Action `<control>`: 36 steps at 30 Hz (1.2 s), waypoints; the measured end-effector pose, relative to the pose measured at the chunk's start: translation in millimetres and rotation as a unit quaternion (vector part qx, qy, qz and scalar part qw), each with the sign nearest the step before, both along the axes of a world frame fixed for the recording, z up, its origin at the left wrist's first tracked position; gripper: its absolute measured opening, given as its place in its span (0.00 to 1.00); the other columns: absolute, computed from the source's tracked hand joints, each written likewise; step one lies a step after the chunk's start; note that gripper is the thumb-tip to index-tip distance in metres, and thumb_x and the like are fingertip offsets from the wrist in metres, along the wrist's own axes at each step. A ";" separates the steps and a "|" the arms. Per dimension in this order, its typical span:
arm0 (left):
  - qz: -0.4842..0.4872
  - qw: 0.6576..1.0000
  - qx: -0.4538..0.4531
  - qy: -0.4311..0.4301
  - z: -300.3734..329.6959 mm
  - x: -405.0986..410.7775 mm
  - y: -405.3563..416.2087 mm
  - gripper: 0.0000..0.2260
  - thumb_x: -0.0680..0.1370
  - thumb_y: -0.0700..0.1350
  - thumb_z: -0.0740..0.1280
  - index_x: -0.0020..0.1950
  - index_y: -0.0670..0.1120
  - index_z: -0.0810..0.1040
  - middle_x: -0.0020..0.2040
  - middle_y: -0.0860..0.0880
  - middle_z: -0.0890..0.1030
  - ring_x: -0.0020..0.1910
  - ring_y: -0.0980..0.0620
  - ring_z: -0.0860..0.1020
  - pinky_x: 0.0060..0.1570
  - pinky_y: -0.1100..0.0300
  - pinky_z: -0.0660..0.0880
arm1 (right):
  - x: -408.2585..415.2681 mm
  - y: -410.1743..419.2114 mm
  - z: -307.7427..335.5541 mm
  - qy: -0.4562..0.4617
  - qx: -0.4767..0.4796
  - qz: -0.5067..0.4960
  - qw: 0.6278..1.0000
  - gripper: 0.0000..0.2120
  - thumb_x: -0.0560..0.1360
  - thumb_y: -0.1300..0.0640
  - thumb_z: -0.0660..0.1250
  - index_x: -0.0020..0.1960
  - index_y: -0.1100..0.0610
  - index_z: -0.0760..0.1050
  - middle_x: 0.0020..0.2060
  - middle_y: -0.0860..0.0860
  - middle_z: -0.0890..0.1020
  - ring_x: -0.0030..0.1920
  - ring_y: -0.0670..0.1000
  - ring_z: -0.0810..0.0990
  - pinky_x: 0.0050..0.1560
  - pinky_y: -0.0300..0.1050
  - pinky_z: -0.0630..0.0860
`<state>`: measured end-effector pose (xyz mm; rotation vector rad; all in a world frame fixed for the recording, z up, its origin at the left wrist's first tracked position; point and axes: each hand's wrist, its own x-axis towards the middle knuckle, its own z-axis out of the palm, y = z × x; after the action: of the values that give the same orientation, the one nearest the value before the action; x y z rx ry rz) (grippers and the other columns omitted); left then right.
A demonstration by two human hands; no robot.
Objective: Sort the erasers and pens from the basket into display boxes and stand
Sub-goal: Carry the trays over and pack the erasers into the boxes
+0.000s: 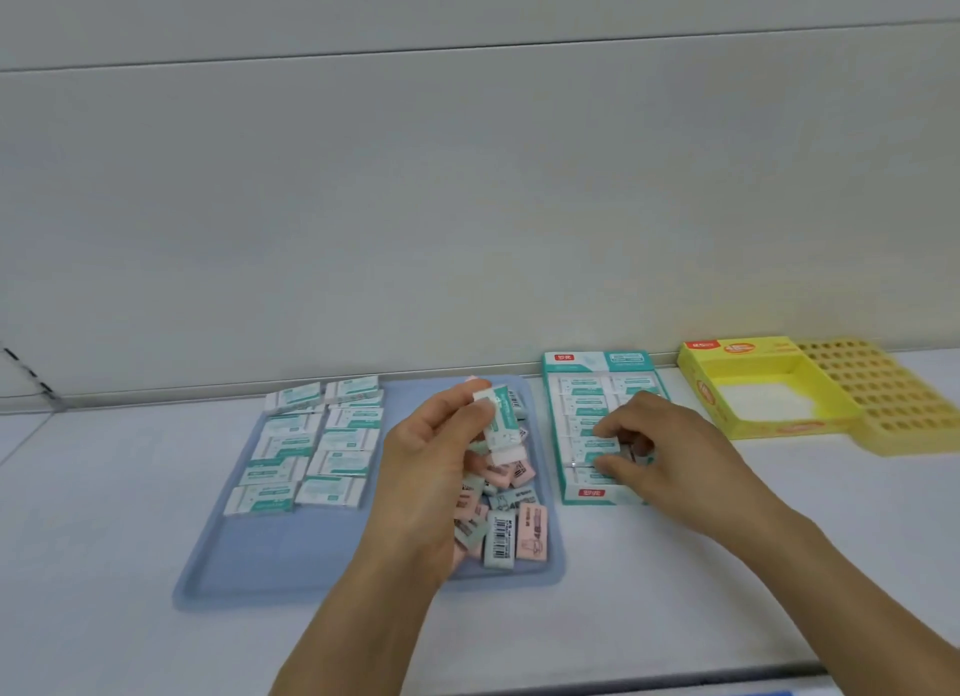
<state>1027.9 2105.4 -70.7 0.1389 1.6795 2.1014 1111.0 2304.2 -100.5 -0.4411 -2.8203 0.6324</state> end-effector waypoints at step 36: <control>-0.160 0.565 -0.437 0.681 -66.3 9.6 44.8 0.23 0.76 0.62 0.54 0.62 0.53 0.80 0.63 0.57 0.79 0.64 0.56 0.77 0.62 0.46 0.71 | 32.7 17.4 0.6 -0.009 0.032 -0.149 0.988 0.09 0.74 0.46 0.68 0.53 0.47 0.79 0.52 0.44 0.74 0.54 0.45 0.70 0.45 0.42 0.71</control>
<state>1037.6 2150.2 -137.0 1.8955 2.8424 0.3284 1143.7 2321.6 -99.9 -0.8383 -2.7036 0.4761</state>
